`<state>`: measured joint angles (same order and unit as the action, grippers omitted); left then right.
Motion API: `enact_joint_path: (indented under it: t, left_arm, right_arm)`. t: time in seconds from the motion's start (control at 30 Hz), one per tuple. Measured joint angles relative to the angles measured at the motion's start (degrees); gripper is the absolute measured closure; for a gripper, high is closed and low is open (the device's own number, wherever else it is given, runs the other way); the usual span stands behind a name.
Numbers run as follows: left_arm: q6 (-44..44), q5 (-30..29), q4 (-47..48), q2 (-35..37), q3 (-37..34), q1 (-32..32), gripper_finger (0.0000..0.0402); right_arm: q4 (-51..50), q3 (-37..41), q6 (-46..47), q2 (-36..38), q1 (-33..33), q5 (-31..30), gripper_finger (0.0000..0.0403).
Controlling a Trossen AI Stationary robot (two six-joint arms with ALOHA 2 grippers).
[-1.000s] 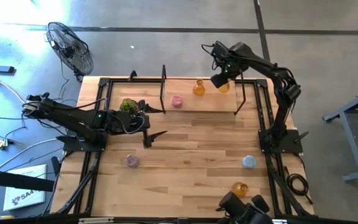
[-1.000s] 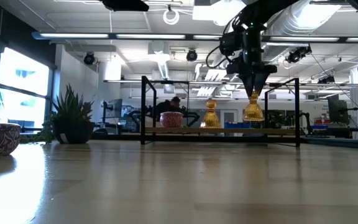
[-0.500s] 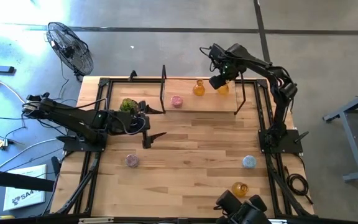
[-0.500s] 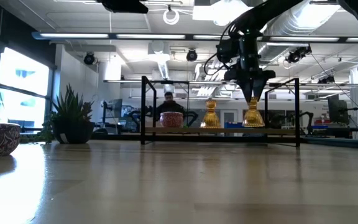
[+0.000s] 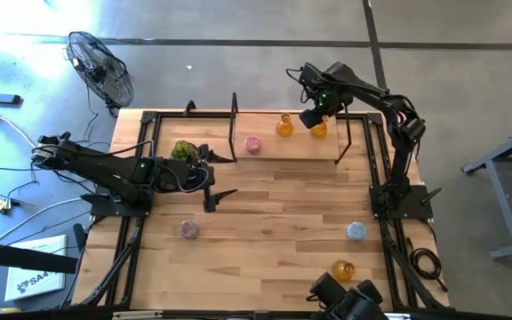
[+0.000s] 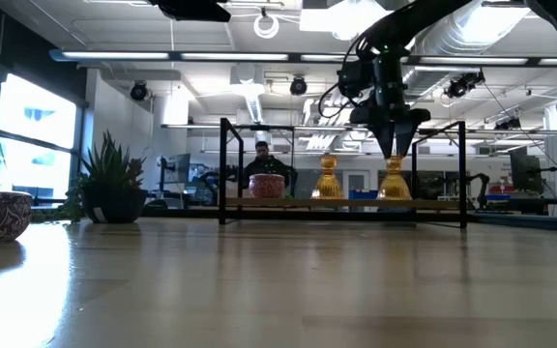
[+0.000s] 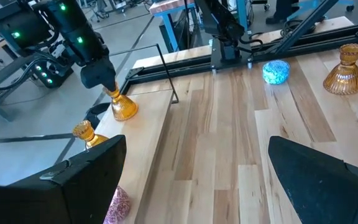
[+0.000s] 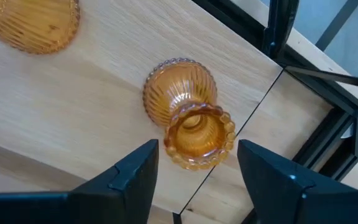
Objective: Pick & Place candle stick holders
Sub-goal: Put the red patterned scented candle on the shelf
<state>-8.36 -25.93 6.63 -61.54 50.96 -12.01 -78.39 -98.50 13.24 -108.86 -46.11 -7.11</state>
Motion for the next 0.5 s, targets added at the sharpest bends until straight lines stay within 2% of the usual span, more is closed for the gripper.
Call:
enact_joint_path:
  t: [0.23,0.5]
  left_arm:
    - [0.0,0.0,0.0,0.0,0.0,0.0,0.0016]
    - [-0.2,0.0,0.0,0.0,0.0,0.0,0.0016]
  right_arm:
    - [-0.5,0.0,-0.3,0.8,0.0,0.1,0.0190]
    - [1.1,0.0,-0.9,6.1,0.0,0.7,0.0190]
